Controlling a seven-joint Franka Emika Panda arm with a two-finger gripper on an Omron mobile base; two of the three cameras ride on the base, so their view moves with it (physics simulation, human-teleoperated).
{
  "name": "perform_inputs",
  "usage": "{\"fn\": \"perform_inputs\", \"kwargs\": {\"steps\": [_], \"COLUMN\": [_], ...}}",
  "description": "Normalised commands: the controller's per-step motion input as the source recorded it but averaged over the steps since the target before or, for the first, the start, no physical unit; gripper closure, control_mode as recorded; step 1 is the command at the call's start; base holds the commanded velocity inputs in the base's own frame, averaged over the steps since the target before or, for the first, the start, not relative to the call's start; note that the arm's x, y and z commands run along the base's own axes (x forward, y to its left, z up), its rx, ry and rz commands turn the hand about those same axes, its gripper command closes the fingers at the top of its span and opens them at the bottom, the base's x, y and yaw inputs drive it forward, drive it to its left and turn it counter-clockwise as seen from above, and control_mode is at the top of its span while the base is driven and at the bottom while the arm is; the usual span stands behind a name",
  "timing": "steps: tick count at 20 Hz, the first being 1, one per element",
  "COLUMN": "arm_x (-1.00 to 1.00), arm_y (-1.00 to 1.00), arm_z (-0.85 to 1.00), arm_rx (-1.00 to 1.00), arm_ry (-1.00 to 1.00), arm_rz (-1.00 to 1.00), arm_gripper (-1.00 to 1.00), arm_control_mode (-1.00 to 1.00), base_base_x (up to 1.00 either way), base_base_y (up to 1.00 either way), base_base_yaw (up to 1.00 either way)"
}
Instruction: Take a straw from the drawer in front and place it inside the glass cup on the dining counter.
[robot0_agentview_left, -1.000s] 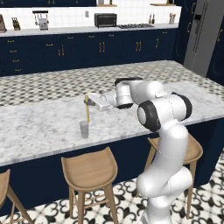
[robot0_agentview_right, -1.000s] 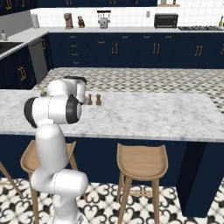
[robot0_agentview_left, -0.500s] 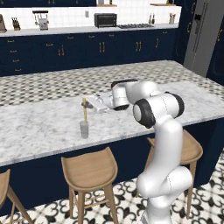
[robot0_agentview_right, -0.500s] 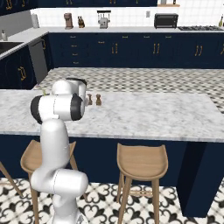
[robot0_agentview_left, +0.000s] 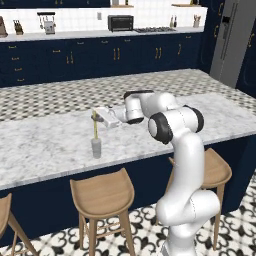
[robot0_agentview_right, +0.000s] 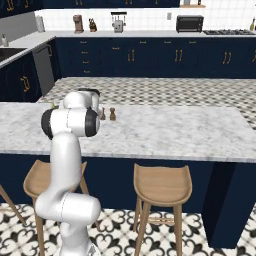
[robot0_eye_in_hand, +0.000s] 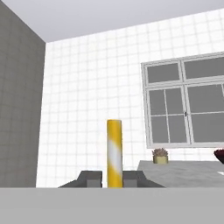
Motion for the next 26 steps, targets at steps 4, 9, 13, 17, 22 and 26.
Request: {"fn": "perform_inputs", "kwargs": {"steps": [4, 9, 13, 17, 22, 26], "arm_x": [0.15, -0.03, -0.59, -0.32, -0.04, 0.00], "arm_y": [0.16, 0.16, 0.00, 0.00, -0.20, -0.31], "arm_z": [-0.48, -0.27, 0.02, -0.05, -0.33, -0.40], "arm_rx": [0.00, 0.00, 0.03, 0.01, 0.00, 0.00], "arm_ry": [0.00, -0.01, -0.09, -0.03, -0.03, -0.04], "arm_rz": [0.00, 0.00, 0.00, 0.00, 0.00, 0.00], "arm_gripper": [1.00, 1.00, 1.00, 1.00, 1.00, 1.00], "arm_control_mode": [-1.00, -1.00, -1.00, -1.00, -1.00, -1.00], "base_base_x": [0.00, 0.00, 0.00, 0.00, 0.00, 0.00], "base_base_y": [0.00, 0.00, 0.00, 0.00, 0.00, 0.00], "base_base_yaw": [0.00, 0.00, 0.00, 0.00, 0.00, 0.00]}}
